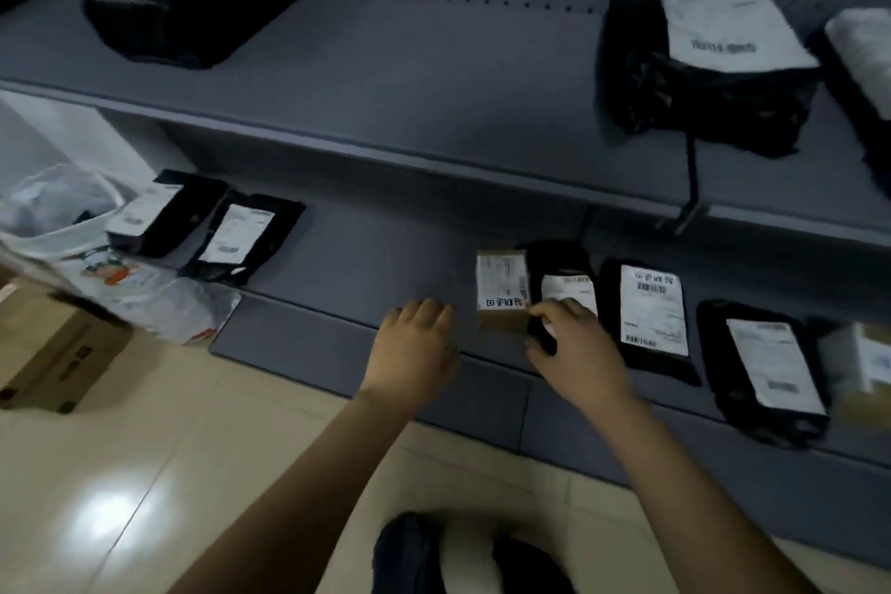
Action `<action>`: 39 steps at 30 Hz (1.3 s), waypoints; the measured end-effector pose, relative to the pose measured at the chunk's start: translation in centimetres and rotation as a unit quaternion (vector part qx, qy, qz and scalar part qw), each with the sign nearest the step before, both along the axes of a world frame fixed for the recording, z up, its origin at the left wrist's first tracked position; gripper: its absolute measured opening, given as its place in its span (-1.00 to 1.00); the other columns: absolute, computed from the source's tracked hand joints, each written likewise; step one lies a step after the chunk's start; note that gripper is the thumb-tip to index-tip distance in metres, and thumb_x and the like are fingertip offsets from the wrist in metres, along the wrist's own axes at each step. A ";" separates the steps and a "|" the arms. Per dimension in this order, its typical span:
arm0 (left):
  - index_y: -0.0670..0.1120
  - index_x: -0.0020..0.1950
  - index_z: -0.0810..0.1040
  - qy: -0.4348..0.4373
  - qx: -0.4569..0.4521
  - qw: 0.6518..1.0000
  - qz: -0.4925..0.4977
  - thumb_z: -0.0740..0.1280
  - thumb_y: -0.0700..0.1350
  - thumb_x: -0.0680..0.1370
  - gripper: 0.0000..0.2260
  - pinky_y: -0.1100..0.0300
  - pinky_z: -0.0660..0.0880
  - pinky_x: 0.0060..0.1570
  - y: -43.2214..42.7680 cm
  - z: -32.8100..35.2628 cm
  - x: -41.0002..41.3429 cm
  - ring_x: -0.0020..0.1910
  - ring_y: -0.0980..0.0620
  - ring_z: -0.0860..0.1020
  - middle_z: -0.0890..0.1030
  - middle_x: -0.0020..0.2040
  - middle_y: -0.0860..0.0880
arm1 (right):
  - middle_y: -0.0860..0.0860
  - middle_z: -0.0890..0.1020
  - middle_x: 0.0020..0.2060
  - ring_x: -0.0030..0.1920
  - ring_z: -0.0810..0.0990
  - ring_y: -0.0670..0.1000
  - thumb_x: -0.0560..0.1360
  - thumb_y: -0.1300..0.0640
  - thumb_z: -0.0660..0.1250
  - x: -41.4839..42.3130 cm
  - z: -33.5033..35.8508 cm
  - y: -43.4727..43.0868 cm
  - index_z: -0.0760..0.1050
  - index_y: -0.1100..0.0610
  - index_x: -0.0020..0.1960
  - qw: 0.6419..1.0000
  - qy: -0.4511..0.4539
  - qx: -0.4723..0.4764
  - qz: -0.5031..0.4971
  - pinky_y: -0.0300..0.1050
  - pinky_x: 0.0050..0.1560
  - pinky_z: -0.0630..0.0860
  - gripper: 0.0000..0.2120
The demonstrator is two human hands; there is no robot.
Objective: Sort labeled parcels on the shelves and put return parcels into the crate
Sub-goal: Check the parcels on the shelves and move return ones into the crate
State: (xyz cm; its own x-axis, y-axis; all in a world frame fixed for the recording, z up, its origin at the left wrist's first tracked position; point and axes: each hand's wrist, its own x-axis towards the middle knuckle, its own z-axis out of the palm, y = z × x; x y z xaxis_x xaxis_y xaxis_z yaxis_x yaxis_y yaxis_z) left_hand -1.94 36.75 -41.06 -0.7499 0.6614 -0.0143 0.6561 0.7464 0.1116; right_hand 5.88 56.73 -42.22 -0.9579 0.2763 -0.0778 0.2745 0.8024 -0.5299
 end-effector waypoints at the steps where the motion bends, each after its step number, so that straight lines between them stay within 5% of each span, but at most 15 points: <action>1: -0.14 0.31 0.49 -0.015 -0.003 1.000 -0.014 0.40 -0.03 0.49 -0.58 -0.01 0.44 0.07 0.0 -0.7 -0.9 0.10 -0.19 0.54 0.55 0.16 -0.13 | 0.09 0.52 0.12 0.18 0.52 0.12 0.49 0.13 0.37 -0.3 -0.7 -0.3 0.47 0.10 0.28 1.000 -0.002 -0.006 -0.023 0.07 0.04 0.55 -0.64; 4: -0.09 0.43 0.35 -0.031 0.007 0.998 -0.056 0.24 0.00 0.59 -0.57 0.04 0.30 0.23 -0.3 -3.5 -3.5 0.30 -0.14 0.41 0.43 0.33 -0.10 | 0.11 0.54 0.10 0.13 0.54 0.13 0.48 0.14 0.38 -1.4 -3.1 -1.0 0.48 0.12 0.28 0.996 -0.001 -0.015 -0.086 0.02 0.01 0.55 -0.63; 10: -0.10 0.39 0.37 -0.095 0.062 0.993 -0.044 0.27 -0.03 0.55 -0.58 0.06 0.38 0.12 1.5 -10.1 -7.1 0.22 -0.14 0.45 0.47 0.27 -0.10 | 0.10 0.51 0.14 0.12 0.55 0.09 0.47 0.15 0.40 -3.8 -9.1 -0.6 0.44 0.12 0.32 0.982 0.012 -0.063 -0.177 -0.03 0.11 0.52 -0.56; 17: -0.11 0.55 0.10 -0.174 0.157 0.972 0.014 0.31 0.02 0.56 -0.35 0.03 0.42 0.15 5.5 -16.4 -9.4 0.33 -0.16 0.39 0.30 0.47 -0.12 | 0.04 0.48 0.35 0.37 0.42 0.04 0.42 0.18 0.47 -7.4 -16.0 2.4 0.27 0.10 0.49 0.974 0.048 -0.138 -0.172 0.04 0.41 0.36 -0.30; 24: 0.00 0.54 0.14 -0.266 0.232 0.935 0.008 0.38 0.04 0.50 -0.32 0.09 0.46 0.21 6.5 -20.6 -9.5 0.35 0.00 0.41 0.39 0.41 -0.01 | 0.03 0.58 0.22 0.21 0.54 0.00 0.47 0.22 0.43 -7.8 -18.2 2.4 0.40 0.10 0.39 0.970 0.059 -0.175 -0.156 -0.16 0.26 0.45 -0.49; 28: 0.09 0.51 0.19 -0.322 0.328 0.888 0.024 0.37 0.16 0.46 -0.32 -0.03 0.47 0.27 5.2 -21.4 -8.2 0.38 0.11 0.39 0.41 0.40 0.12 | -0.18 0.58 0.09 0.06 0.55 -0.34 0.50 0.27 0.41 -6.6 -17.6 0.6 0.37 0.12 0.40 0.946 0.084 -0.273 -0.156 -0.48 0.11 0.42 -0.50; 32: 0.09 0.53 0.19 -0.336 0.401 0.851 0.037 0.38 0.14 0.49 -0.33 -0.06 0.43 0.31 3.4 -20.8 -6.6 0.40 0.06 0.39 0.40 0.41 0.11 | -0.16 0.58 0.17 0.20 0.51 -0.32 0.50 0.27 0.40 -4.7 -17.0 -1.0 0.40 0.08 0.35 0.926 0.109 -0.330 -0.149 -0.29 0.30 0.43 -0.56; 39: 0.01 0.50 0.27 -0.328 0.452 0.830 0.006 0.38 0.01 0.53 -0.43 -0.08 0.42 0.32 1.7 -19.4 -5.0 0.40 -0.02 0.40 0.40 0.41 0.05 | -0.10 0.62 0.19 0.23 0.55 -0.18 0.51 0.13 0.36 -2.2 -16.1 -2.2 0.44 0.14 0.31 0.887 0.153 -0.406 -0.154 -0.23 0.27 0.47 -0.61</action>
State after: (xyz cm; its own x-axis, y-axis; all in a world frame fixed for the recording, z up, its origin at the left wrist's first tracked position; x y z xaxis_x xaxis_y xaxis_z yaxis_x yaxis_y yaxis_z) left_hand -6.91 38.40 -60.51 -0.7835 0.6167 0.0761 0.2266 0.1695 0.9591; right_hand 3.69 54.51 -58.29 -0.8575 0.5003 -0.1201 0.1574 0.0329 -0.9870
